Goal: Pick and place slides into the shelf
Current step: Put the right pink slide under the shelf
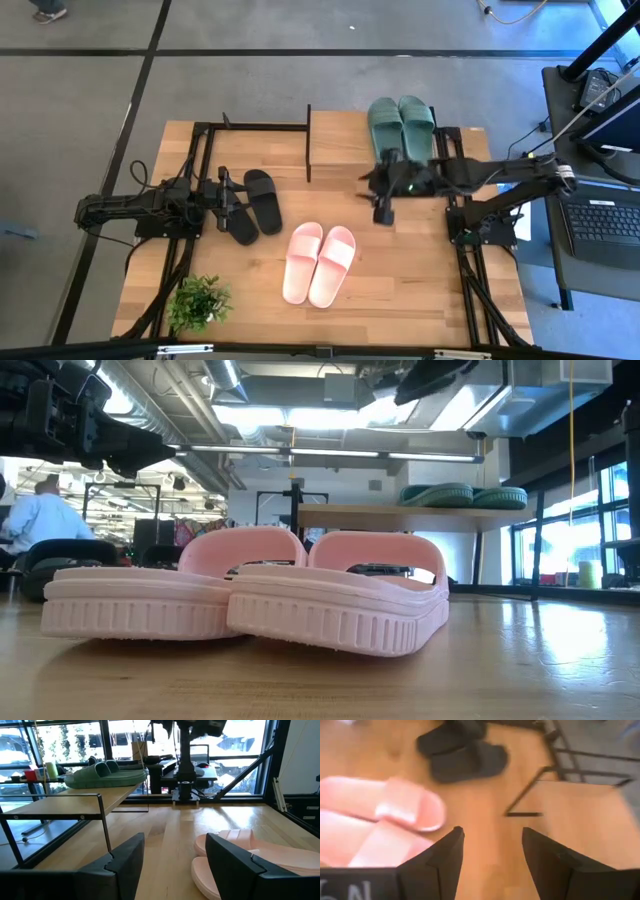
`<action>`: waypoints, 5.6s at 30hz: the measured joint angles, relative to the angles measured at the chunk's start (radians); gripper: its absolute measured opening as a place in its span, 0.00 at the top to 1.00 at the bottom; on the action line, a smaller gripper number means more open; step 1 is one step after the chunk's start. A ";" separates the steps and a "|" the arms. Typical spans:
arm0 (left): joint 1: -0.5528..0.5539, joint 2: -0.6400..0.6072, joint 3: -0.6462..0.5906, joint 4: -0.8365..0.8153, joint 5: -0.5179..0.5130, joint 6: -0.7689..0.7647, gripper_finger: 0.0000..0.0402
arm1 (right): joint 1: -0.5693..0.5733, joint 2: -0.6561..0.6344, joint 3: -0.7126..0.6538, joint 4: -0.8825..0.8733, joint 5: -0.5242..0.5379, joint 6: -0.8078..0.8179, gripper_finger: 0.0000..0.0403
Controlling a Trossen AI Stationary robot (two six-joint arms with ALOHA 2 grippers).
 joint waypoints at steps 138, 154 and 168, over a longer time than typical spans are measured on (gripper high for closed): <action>0.000 0.000 0.000 0.000 0.000 0.045 0.49 | -0.120 0.026 -0.630 -0.002 0.439 0.188 0.84; 0.000 0.000 0.000 0.000 0.000 0.045 0.49 | -0.116 0.026 -0.541 -0.113 0.344 0.220 0.58; 0.000 0.000 0.000 0.000 0.000 0.044 0.49 | -0.003 0.026 -0.309 -0.210 -0.323 0.308 0.50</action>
